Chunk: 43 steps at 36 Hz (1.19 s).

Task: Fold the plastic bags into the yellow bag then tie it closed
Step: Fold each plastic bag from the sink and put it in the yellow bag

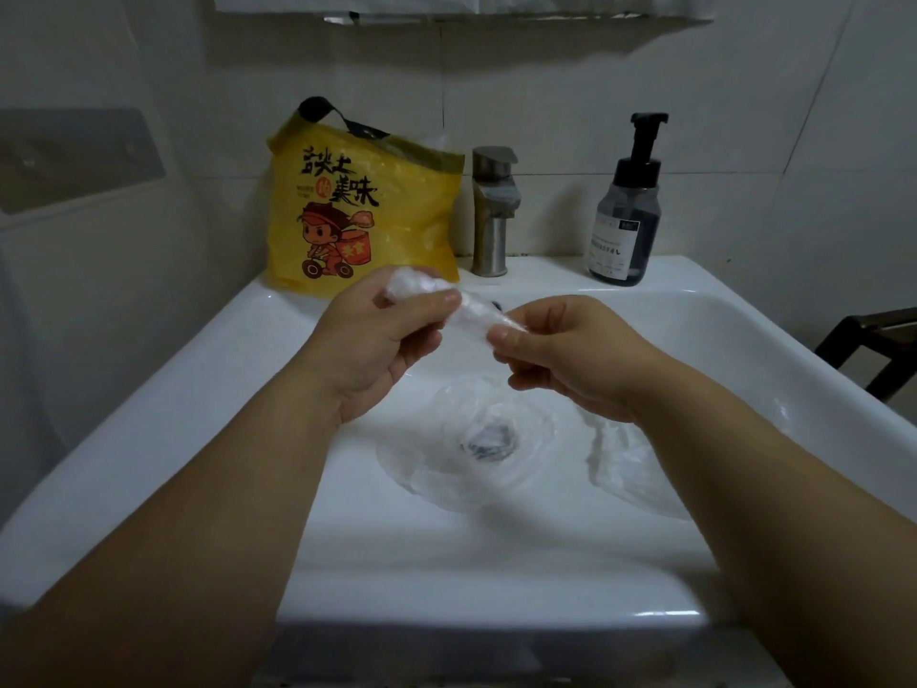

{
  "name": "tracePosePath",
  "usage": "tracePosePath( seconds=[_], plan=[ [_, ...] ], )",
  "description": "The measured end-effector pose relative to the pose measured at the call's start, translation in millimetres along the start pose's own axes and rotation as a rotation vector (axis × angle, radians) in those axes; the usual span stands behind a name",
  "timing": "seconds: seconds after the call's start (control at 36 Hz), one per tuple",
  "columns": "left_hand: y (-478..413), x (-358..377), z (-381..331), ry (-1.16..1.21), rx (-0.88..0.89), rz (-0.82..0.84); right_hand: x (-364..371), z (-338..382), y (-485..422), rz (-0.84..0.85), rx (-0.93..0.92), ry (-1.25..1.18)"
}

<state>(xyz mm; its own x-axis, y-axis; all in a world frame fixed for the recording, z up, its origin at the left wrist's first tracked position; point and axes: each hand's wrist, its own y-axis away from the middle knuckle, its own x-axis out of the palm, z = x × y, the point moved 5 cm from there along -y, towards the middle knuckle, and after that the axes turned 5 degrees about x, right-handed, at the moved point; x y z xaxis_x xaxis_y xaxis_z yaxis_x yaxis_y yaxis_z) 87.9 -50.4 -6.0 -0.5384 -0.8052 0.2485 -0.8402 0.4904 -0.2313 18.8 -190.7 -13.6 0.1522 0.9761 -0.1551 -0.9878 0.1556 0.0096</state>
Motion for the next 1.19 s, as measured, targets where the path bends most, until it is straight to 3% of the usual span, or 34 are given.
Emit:
tracePosePath(
  seconds=[0.06,0.17,0.58,0.92,1.19],
  plan=[
    [1,6,4,0.065,-0.044,0.066,5,1,0,-0.021,-0.033,-0.01],
    [10,24,28,-0.282,-0.14,0.334,20,2,0,-0.006,-0.107,0.003],
    [-7,-9,14,-0.275,-0.048,-0.159,16,-2,-5,0.022,-0.009,0.017],
    [-3,-14,6,-0.466,0.0,-0.079,0,-5,-2,-0.011,0.034,0.046],
    [-2,-13,8,-0.216,-0.093,-0.09,1,-6,-5,-0.037,0.054,-0.031]
  ],
)
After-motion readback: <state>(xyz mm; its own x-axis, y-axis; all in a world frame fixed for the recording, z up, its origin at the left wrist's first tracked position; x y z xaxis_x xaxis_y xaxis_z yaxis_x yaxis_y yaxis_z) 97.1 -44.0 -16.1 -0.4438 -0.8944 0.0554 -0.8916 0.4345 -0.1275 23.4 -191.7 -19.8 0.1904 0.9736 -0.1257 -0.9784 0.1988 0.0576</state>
